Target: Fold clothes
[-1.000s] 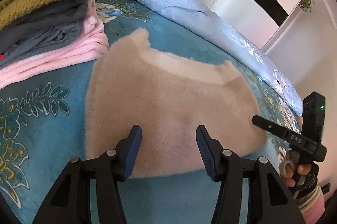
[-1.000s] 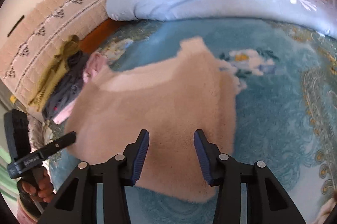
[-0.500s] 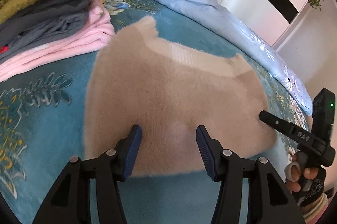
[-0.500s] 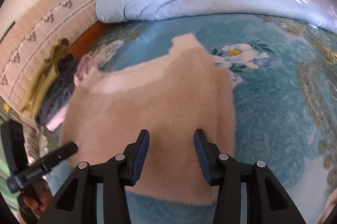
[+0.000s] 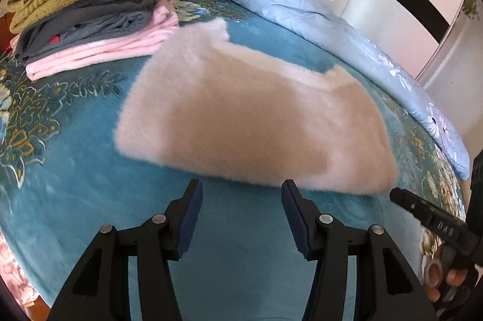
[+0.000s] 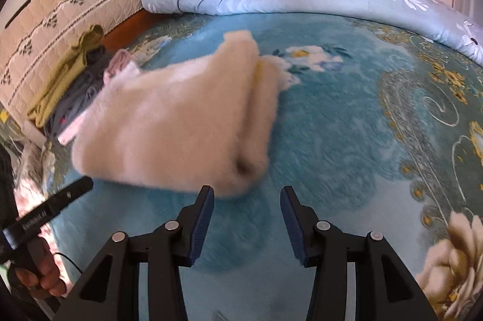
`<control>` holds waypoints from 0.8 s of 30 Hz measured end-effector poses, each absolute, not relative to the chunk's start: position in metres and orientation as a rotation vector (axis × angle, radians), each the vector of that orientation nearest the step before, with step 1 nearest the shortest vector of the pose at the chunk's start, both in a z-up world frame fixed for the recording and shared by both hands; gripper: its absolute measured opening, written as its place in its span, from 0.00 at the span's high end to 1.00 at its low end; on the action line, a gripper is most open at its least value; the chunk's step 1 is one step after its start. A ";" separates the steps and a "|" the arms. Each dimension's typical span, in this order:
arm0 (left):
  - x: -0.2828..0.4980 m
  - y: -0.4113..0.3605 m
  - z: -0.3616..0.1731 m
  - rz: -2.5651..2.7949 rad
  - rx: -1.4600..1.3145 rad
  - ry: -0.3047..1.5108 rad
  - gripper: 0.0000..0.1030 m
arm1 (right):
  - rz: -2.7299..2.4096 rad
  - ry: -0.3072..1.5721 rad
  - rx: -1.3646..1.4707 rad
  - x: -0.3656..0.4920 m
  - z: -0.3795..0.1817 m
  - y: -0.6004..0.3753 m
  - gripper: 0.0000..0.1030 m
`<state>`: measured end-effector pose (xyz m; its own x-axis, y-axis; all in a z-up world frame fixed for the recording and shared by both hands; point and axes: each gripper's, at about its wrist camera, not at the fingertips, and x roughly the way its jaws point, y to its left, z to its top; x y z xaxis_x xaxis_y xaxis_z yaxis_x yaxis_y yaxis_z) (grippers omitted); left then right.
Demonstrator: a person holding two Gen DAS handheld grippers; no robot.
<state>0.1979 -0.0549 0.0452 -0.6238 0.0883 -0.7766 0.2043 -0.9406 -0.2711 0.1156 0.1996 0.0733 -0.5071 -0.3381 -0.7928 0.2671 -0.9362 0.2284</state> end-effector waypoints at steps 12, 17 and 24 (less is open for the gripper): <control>0.219 0.009 0.042 -2.633 1.212 0.441 0.46 | -2.478 -0.025 1.128 0.158 0.075 0.206 0.51; 0.208 0.029 0.029 -2.567 1.263 0.394 0.46 | -2.465 0.010 1.185 0.160 0.063 0.202 0.51; 0.194 0.049 0.017 -2.515 1.261 0.269 0.46 | -2.468 0.103 1.170 0.170 0.066 0.198 0.51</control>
<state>0.1937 0.0490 0.0174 -0.5624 -0.1931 -0.8040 0.3590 -0.9329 -0.0270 0.1697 0.1983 0.0661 -0.5660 -0.3276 -0.7565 0.3896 -0.9150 0.1047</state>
